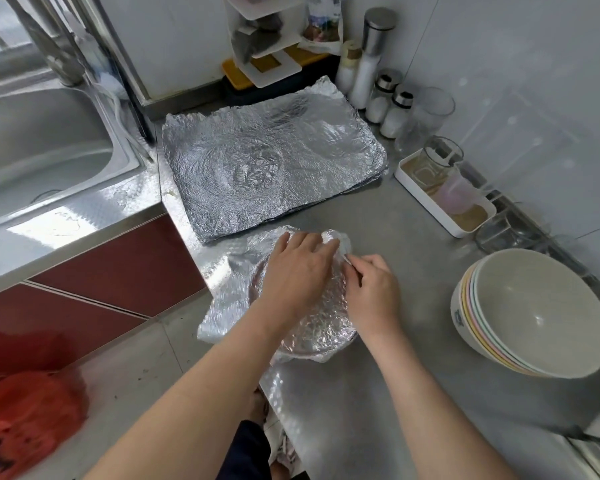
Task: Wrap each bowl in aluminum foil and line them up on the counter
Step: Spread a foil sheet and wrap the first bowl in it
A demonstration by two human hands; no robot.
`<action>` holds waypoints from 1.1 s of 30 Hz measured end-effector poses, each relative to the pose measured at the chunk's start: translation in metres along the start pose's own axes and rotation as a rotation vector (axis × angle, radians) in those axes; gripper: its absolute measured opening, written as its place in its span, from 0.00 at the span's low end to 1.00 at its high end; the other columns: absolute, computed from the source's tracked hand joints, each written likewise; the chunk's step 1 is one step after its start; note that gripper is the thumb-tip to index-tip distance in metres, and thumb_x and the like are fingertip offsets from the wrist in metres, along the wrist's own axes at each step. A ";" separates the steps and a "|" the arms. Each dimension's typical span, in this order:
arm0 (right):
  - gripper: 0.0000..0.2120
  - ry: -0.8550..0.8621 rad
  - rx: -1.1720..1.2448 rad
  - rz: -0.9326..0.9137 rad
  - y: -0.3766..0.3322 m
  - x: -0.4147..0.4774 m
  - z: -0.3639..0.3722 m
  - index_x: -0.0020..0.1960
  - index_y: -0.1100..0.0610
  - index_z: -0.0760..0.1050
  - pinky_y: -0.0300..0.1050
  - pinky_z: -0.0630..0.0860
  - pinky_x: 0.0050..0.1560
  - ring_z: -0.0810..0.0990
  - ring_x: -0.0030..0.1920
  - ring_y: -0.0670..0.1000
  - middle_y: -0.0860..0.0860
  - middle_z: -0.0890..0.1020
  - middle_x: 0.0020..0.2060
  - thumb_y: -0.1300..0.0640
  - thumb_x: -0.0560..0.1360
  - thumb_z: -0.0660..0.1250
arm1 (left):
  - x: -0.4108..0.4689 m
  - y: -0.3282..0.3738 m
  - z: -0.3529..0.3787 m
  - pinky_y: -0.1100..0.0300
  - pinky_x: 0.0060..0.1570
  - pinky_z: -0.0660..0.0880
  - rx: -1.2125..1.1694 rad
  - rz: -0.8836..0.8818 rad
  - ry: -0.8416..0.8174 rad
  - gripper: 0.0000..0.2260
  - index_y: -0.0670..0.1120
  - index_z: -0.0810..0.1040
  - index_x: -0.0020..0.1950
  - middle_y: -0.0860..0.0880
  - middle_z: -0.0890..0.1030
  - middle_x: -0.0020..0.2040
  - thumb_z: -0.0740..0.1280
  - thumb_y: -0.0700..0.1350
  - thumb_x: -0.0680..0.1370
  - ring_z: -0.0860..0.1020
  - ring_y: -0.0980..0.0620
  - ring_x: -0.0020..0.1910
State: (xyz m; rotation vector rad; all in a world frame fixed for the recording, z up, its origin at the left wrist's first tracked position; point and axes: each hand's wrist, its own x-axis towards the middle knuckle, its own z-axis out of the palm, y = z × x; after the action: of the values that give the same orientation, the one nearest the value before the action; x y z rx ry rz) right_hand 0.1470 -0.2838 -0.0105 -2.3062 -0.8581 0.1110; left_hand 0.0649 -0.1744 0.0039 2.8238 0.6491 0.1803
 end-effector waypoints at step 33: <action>0.18 -0.469 0.040 0.110 -0.024 0.021 -0.011 0.69 0.56 0.72 0.40 0.68 0.61 0.76 0.62 0.50 0.51 0.77 0.64 0.55 0.80 0.63 | -0.023 -0.040 -0.025 0.56 0.44 0.74 -0.280 -0.207 -0.058 0.09 0.49 0.83 0.55 0.49 0.82 0.48 0.67 0.50 0.79 0.78 0.49 0.46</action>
State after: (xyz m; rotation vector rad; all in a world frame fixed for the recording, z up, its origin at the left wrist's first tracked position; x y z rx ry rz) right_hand 0.1533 -0.2645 0.0159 -2.3232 -0.9400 0.7337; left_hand 0.0234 -0.1448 0.0158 2.4674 0.8272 0.1398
